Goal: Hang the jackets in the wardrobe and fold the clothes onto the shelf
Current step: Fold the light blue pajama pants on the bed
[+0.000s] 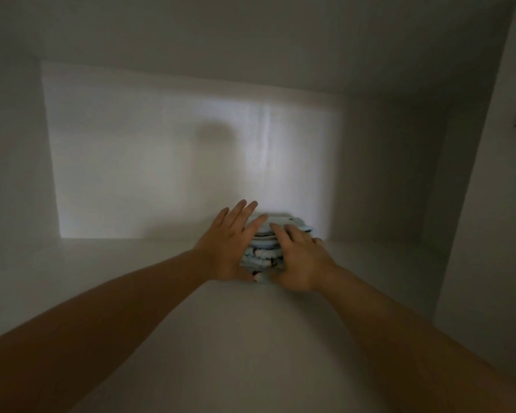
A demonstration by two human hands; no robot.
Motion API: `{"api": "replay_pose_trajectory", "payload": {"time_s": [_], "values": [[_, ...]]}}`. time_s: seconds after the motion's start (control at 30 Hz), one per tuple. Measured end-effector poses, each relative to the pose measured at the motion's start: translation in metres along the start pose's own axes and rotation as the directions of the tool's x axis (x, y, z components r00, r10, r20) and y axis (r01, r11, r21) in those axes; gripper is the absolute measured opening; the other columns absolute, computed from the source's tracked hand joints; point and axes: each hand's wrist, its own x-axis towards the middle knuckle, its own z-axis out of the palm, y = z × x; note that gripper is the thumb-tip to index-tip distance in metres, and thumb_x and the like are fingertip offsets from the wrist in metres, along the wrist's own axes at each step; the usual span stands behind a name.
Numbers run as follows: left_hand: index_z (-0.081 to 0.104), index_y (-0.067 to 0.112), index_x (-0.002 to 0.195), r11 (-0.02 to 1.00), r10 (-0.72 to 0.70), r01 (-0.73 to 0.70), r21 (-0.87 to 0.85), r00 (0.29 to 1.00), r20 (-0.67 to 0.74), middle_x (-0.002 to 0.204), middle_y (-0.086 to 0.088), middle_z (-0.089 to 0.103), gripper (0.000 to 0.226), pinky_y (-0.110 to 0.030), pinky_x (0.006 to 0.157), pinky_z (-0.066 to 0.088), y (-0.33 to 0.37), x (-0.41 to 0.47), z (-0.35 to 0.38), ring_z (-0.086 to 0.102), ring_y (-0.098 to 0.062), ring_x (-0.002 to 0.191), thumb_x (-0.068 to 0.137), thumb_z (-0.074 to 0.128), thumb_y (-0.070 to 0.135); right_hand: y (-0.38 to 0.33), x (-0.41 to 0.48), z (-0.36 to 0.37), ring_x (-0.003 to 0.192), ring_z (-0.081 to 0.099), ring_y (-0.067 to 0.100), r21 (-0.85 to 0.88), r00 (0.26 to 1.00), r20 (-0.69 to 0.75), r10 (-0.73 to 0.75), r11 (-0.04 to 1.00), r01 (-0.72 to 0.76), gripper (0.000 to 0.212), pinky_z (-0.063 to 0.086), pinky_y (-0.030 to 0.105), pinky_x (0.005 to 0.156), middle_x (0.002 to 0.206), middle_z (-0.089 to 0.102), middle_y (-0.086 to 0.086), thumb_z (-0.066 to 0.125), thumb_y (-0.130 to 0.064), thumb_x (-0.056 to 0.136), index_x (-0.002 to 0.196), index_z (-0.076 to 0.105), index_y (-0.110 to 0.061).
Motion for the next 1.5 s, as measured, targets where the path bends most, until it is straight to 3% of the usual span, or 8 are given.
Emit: {"api": "replay_pose_trajectory", "payload": {"time_s": [0.1, 0.23, 0.63, 1.0, 1.1, 1.23, 1.4, 1.5], "values": [[-0.005, 0.012, 0.158, 0.997, -0.039, 0.033, 0.068, 0.995, 0.09, 0.159, -0.013, 0.023, 0.129, -0.045, 0.119, 0.016, -0.004, 0.002, 0.015, 0.024, -0.03, 0.145, 0.07, 0.05, 0.089, 0.007, -0.004, 0.008, 0.152, -0.007, 0.028, -0.101, 0.998, 0.058, 0.019, 0.995, -0.013, 0.12, 0.01, 0.053, 0.119, 0.164, -0.021, 0.007, 0.064, -0.068, 0.078, 0.155, -0.02, -0.031], [0.017, 0.007, 0.156, 0.97, 0.118, -0.115, 0.215, 0.993, -0.002, 0.142, -0.013, 0.044, 0.101, -0.048, 0.11, 0.028, 0.0, -0.005, 0.032, 0.043, -0.032, 0.127, 0.086, 0.027, 0.079, 0.01, 0.003, 0.02, 0.153, -0.006, 0.029, -0.125, 0.999, 0.046, 0.023, 0.992, -0.017, 0.105, 0.011, 0.049, 0.12, 0.163, -0.024, 0.011, 0.057, -0.045, 0.094, 0.154, -0.024, -0.018], [0.017, 0.006, 0.155, 0.972, -0.005, -0.019, 0.233, 0.995, 0.102, 0.145, -0.014, 0.04, 0.081, -0.048, 0.111, 0.024, 0.012, 0.026, 0.052, 0.039, -0.031, 0.13, 0.099, 0.028, 0.063, 0.021, 0.043, 0.046, 0.153, 0.003, 0.03, -0.08, 0.997, 0.023, 0.078, 0.994, -0.076, 0.076, 0.012, 0.046, 0.122, 0.167, 0.001, 0.009, 0.043, -0.033, 0.102, 0.159, -0.003, -0.01], [0.01, 0.006, 0.157, 0.979, -0.059, 0.028, 0.203, 0.987, 0.148, 0.157, -0.014, 0.025, 0.086, -0.049, 0.121, 0.011, 0.022, -0.003, 0.006, 0.022, -0.031, 0.145, 0.096, 0.038, 0.061, -0.006, 0.001, 0.007, 0.154, -0.002, 0.027, -0.047, 0.992, 0.089, 0.091, 0.995, -0.087, 0.083, 0.002, 0.042, 0.122, 0.167, -0.004, 0.012, 0.047, -0.034, 0.1, 0.158, -0.006, -0.007], [0.014, 0.005, 0.156, 0.983, -0.074, 0.046, 0.18, 0.986, 0.153, 0.158, -0.014, 0.025, 0.082, -0.048, 0.122, 0.009, 0.036, -0.017, -0.018, 0.021, -0.031, 0.147, 0.098, 0.041, 0.058, -0.02, -0.023, -0.011, 0.151, 0.017, 0.027, 0.011, 0.996, 0.049, 0.07, 0.997, -0.071, 0.07, 0.016, 0.037, 0.122, 0.164, 0.014, 0.015, 0.045, -0.024, 0.102, 0.157, 0.008, -0.002], [0.033, 0.007, 0.148, 0.986, -0.076, 0.036, 0.163, 0.966, 0.246, 0.149, -0.014, 0.039, 0.066, -0.041, 0.115, 0.023, 0.066, -0.037, -0.052, 0.036, -0.03, 0.136, 0.098, 0.044, 0.051, -0.033, -0.061, -0.031, 0.125, 0.052, 0.025, 0.103, 0.991, -0.066, 0.121, 0.988, -0.114, 0.039, 0.039, 0.027, 0.099, 0.139, 0.053, 0.014, 0.041, -0.013, 0.101, 0.14, 0.044, -0.004], [0.059, 0.01, 0.128, 0.998, -0.021, 0.002, 0.062, 0.954, 0.299, 0.132, -0.008, 0.058, 0.044, -0.013, 0.077, 0.034, 0.109, -0.066, -0.079, 0.054, -0.024, 0.119, 0.106, 0.036, 0.041, -0.044, -0.12, -0.044, 0.11, 0.06, 0.034, 0.279, 0.94, -0.227, 0.254, 0.942, -0.187, 0.03, 0.047, 0.031, 0.085, 0.124, 0.063, 0.017, 0.044, -0.009, 0.096, 0.121, 0.06, -0.009], [0.062, 0.012, 0.123, 0.998, -0.04, 0.052, -0.028, 0.944, 0.326, 0.126, -0.009, 0.061, 0.042, -0.025, 0.08, 0.039, 0.133, -0.085, -0.098, 0.058, -0.026, 0.112, 0.103, 0.04, 0.042, -0.048, -0.164, -0.046, 0.109, 0.062, 0.036, 0.377, 0.892, -0.281, 0.354, 0.895, -0.237, 0.027, 0.047, 0.032, 0.08, 0.118, 0.068, 0.014, 0.047, -0.013, 0.094, 0.113, 0.065, -0.015]]}}
